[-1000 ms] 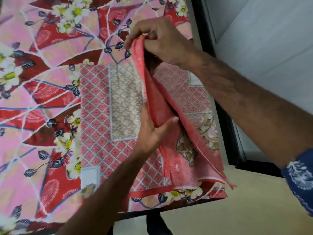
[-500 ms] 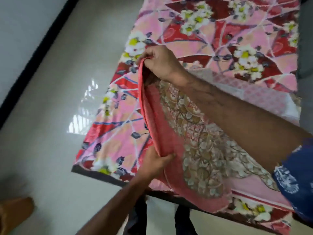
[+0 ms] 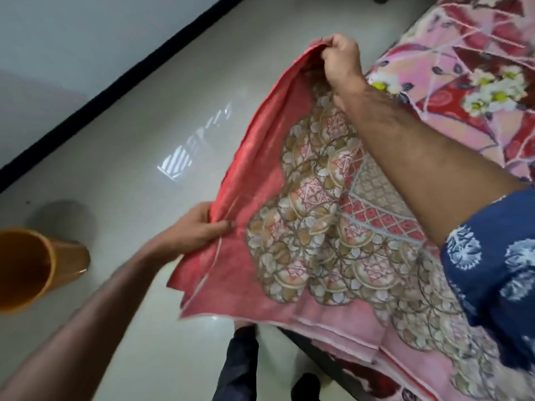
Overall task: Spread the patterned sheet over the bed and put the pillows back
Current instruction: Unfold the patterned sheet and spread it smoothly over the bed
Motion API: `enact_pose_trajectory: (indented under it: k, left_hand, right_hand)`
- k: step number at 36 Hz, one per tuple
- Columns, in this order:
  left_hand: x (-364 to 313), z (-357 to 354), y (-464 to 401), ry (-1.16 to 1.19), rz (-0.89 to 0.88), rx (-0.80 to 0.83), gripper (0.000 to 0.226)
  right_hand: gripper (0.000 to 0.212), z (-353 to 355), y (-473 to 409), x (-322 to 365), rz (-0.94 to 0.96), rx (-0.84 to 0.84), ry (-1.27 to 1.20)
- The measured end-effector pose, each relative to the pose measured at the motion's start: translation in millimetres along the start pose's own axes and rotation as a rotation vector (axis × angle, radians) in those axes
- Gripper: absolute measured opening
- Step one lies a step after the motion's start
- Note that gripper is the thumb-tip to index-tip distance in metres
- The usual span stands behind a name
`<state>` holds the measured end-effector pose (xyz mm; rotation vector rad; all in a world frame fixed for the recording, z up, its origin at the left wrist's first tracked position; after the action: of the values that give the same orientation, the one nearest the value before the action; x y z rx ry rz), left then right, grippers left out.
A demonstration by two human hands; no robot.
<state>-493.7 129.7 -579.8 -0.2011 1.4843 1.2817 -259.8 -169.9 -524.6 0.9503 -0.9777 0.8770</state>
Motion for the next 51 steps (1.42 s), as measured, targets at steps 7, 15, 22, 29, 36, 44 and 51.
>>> enact_pose_trajectory:
  k: [7,15,22,29,36,44,51]
  left_hand:
    - [1,83,-37,-0.489,-0.029,-0.398,0.026]
    - [4,103,-71,-0.65,-0.042,-0.773,0.042]
    - [4,-3,-58,-0.924,-0.291,-0.427,0.049]
    - [9,-166,-34,-1.277,-0.492,-0.034,0.068]
    - [4,-277,-21,-1.494,-0.701,0.295,0.103]
    - [27,-358,4,-1.657,-0.854,0.265,0.115]
    - [28,-440,26,-1.783,-0.89,0.389,0.077]
  right_hand:
    - [0.041,-58,-22,13,0.043,0.043,0.057]
    - [0.09,-35,-4,-13,-0.026,0.268,-0.067]
    - [0.044,53,100,-89,-0.147,0.299,0.128]
    - [0.044,208,284,-241,-0.134,-0.053,0.489]
    - [0.064,347,468,-339,-0.455,-0.266,0.731]
    - [0.064,454,550,-379,-0.791,-0.524,0.588]
    - [0.088,530,591,-420,-0.799,-0.736,0.349]
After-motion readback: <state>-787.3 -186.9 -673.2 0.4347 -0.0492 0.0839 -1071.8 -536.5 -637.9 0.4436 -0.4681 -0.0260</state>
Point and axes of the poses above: each hand's wrist, its own y-axis away from the middle knuckle, its own z-axis out of the back of the hand, x = y × z, the point moved 3 cm from there along -y, towards the middle knuckle, and after that the axes turned 7 degrees about -y, right-handed, at the moved point
